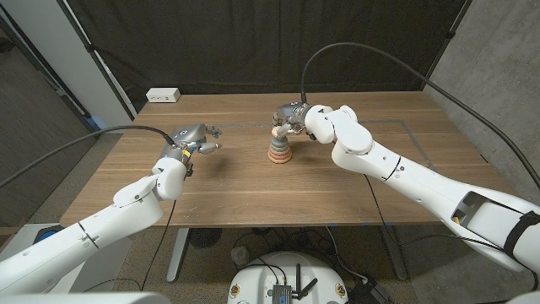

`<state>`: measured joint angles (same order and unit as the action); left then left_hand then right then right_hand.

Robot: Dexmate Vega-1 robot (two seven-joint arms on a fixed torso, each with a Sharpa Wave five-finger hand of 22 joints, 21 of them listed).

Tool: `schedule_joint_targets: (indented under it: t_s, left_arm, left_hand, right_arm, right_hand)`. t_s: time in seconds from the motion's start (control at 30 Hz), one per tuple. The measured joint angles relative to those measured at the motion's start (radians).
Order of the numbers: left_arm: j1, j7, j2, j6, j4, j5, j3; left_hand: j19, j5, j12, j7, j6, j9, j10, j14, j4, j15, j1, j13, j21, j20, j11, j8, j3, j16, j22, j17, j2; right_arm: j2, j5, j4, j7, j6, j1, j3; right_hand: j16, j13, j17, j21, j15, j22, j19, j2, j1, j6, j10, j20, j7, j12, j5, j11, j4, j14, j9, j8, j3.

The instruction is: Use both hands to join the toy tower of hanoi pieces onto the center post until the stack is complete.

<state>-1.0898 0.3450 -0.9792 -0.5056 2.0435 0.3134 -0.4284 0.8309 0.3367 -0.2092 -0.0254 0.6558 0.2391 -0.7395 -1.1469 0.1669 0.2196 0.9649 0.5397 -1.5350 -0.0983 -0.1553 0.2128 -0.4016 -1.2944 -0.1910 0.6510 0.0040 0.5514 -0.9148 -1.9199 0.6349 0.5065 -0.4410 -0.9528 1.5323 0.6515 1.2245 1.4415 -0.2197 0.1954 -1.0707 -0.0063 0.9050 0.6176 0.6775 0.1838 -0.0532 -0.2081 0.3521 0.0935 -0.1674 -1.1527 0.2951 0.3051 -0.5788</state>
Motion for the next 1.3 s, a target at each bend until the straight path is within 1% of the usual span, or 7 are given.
schedule_joint_targets:
  t_s: [0.63,0.73,1.17,1.3]
  left_arm:
    - [-0.011,0.007,-0.002,0.006,-0.005,-0.011,0.007]
    - [-0.014,0.008,-0.003,0.005,-0.004,-0.013,0.009]
    - [-0.030,0.017,-0.007,-0.001,0.003,-0.022,0.019]
    - [-0.032,0.020,-0.008,-0.001,0.004,-0.024,0.021]
  left_hand:
    - [0.000,0.000,0.000,0.000,0.000,0.000,0.000,0.000,0.000,0.000,0.000,0.000,0.000,0.000,0.000,0.000,0.000,0.000,0.000,0.000,0.000]
    - [0.000,0.000,0.000,0.000,0.000,0.000,0.000,0.000,0.000,0.000,0.000,0.000,0.000,0.000,0.000,0.000,0.000,0.000,0.000,0.003,0.000]
    - [0.000,0.000,0.000,-0.001,0.001,0.000,-0.005,0.000,0.000,0.000,0.000,0.000,0.000,0.000,-0.002,0.000,0.000,0.000,0.000,0.003,0.000]
    - [0.000,0.000,0.000,-0.001,0.001,0.000,-0.005,-0.006,0.000,0.006,0.000,0.000,0.000,0.000,-0.002,0.000,0.000,-0.001,0.000,0.005,0.000]
  right_arm:
    - [-0.017,0.009,0.039,0.006,-0.005,0.020,-0.024]
    - [-0.018,0.011,0.045,0.006,-0.006,0.023,-0.027]
    - [-0.026,0.022,0.070,0.006,-0.012,0.040,-0.039]
    - [-0.026,0.025,0.074,0.006,-0.013,0.042,-0.041]
  right_hand:
    - [0.000,-0.001,0.000,0.000,0.000,0.000,0.000,0.000,0.000,0.000,0.000,0.000,0.000,0.000,-0.001,0.000,0.001,0.000,0.000,-0.005,-0.001]
    - [-0.005,-0.001,0.000,0.000,0.000,0.000,0.000,0.000,0.000,0.000,0.000,0.000,0.000,0.000,-0.001,0.000,0.001,0.000,0.000,-0.002,-0.001]
    - [-0.005,0.007,0.000,0.000,0.000,0.000,0.000,0.000,0.000,0.000,0.000,0.000,0.000,0.001,-0.001,0.000,0.001,0.000,0.007,-0.002,-0.001]
    - [-0.005,0.007,0.000,0.000,0.000,0.000,0.000,0.000,0.000,0.000,0.000,0.000,0.000,0.003,-0.001,0.000,0.001,0.000,0.007,-0.002,-0.001]
